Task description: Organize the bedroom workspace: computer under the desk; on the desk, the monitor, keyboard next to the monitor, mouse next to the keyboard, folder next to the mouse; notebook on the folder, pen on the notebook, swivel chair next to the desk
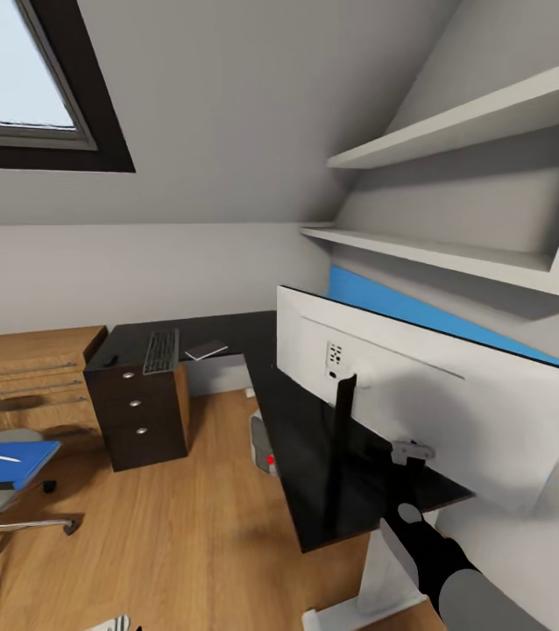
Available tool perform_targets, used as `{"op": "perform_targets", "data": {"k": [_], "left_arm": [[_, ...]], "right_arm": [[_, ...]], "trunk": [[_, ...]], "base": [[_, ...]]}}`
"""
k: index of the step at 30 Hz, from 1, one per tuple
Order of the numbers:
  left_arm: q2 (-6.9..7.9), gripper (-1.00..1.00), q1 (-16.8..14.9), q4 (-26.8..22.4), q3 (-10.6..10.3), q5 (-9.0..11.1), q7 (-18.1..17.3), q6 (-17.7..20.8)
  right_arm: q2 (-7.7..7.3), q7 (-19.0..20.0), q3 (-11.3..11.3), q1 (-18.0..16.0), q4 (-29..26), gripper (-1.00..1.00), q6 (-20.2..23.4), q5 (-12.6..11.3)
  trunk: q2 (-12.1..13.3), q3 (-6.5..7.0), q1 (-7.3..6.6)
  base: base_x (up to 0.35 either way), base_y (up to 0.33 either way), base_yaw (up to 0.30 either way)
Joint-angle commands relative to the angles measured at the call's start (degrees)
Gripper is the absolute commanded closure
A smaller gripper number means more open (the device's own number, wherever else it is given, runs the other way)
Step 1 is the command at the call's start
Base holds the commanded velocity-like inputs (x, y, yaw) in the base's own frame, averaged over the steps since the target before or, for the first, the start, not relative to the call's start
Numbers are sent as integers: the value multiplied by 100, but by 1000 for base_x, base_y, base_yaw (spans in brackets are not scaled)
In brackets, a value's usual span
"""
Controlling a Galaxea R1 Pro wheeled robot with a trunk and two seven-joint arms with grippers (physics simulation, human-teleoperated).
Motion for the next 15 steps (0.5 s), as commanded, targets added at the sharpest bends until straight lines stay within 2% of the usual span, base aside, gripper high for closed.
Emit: {"op": "perform_targets", "data": {"k": [1,7,15], "left_arm": [[-5,-100,0,-11,14,60,12,39],[0,-100,0,100,19,60,14,42],[2,-100,0,138,18,58,20,47]], "right_arm": [[-9,-36,44,-5,2,-100,-28,-64],[-7,-36,44,-5,3,-100,-30,-64],[-1,-30,52,-5,19,-100,-30,-61]], "trunk": [[-4,-6,2],[-4,-6,2],[-4,-6,2]], "base": [[81,-327,0],[-3,-339,0],[-166,-305,0]]}}
